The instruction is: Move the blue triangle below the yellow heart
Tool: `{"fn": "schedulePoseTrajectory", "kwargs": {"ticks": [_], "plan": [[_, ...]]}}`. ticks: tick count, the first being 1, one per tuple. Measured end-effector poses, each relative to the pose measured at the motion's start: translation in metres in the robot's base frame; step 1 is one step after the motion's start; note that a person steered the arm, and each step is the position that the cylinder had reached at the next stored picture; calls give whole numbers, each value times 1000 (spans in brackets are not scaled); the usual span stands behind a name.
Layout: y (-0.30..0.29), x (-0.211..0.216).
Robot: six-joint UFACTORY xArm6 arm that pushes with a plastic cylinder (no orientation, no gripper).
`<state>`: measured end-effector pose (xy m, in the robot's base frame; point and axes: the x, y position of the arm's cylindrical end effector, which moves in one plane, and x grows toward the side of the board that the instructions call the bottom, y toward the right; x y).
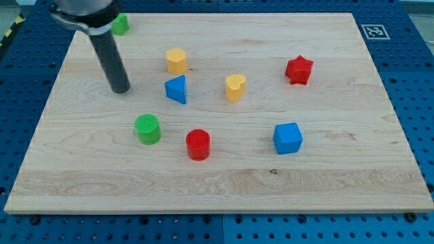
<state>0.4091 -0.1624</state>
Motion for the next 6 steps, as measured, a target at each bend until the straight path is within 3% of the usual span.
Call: {"fn": "schedulePoseTrajectory", "kwargs": {"ticks": [2, 4, 6], "plan": [[102, 27], [121, 18], [167, 43]]}}
